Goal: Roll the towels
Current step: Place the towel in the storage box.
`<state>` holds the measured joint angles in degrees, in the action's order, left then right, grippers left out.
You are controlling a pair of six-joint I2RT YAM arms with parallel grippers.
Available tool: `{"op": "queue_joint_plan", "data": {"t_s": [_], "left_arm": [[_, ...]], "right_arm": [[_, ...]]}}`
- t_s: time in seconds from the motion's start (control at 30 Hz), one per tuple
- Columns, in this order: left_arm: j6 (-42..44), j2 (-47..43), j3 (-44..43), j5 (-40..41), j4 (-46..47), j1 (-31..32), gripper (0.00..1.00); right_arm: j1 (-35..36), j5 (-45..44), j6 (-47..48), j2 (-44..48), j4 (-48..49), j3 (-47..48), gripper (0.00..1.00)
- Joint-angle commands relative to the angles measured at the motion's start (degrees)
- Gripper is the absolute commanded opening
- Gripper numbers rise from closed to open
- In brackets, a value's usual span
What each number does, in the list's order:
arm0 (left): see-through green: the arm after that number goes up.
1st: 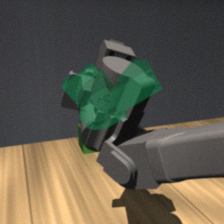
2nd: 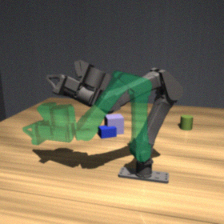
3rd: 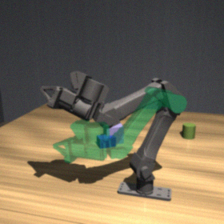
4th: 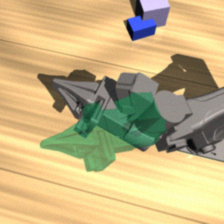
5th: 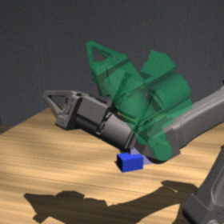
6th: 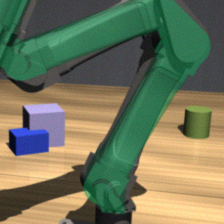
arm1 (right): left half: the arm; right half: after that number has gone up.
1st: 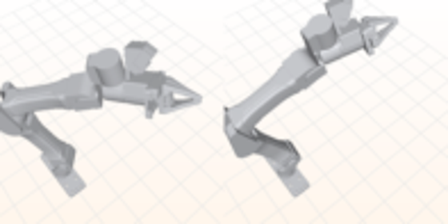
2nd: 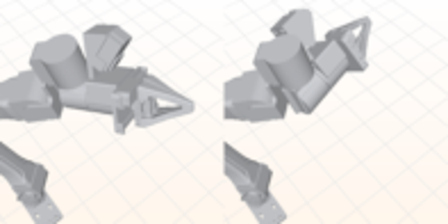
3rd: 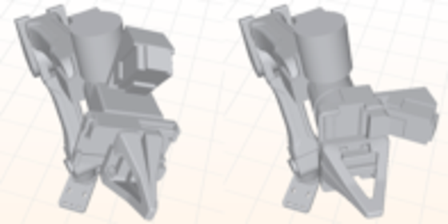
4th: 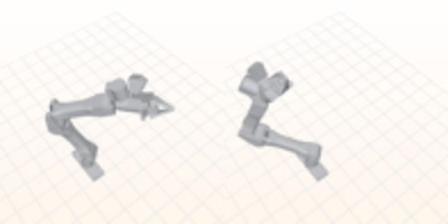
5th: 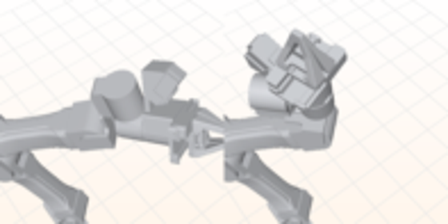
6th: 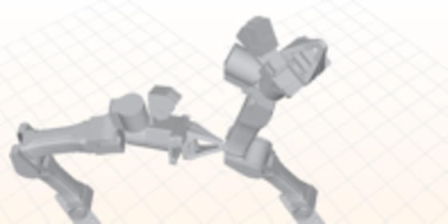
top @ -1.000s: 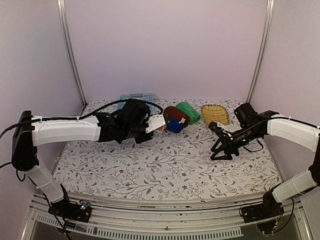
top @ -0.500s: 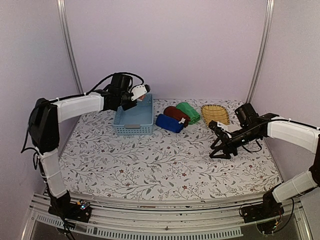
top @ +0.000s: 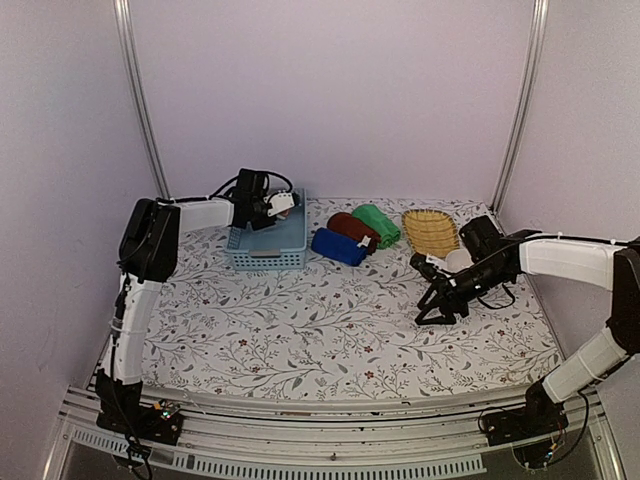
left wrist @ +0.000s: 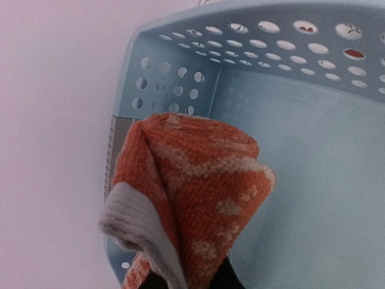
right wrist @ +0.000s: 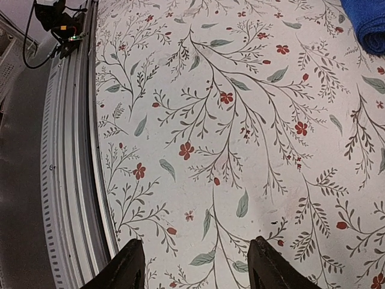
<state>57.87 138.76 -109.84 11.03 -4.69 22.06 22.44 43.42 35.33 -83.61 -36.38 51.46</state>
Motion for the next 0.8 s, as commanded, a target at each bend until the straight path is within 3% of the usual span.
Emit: {"op": "queue_joint_plan", "data": {"t_s": [0.0,0.33,0.6,0.77], "left_arm": [[3.1,4.8,-5.8,-3.7,2.7,-0.7,0.02],[7.0,13.4,-11.9,-2.5,6.9,-1.3,0.1],[7.1,15.1,-11.1,-1.1,7.8,-1.8,0.38],[5.5,14.3,-10.9,-2.6,6.0,-1.6,0.5]], "right_arm": [[-0.3,0.3,0.0,-2.6,0.2,0.2,0.61],[-0.3,0.3,0.4,-5.1,-0.4,0.4,0.61],[-0.3,1.0,0.8,-6.3,-1.1,0.6,0.61],[-0.3,1.1,1.0,-6.6,-1.3,0.8,0.61]]}}
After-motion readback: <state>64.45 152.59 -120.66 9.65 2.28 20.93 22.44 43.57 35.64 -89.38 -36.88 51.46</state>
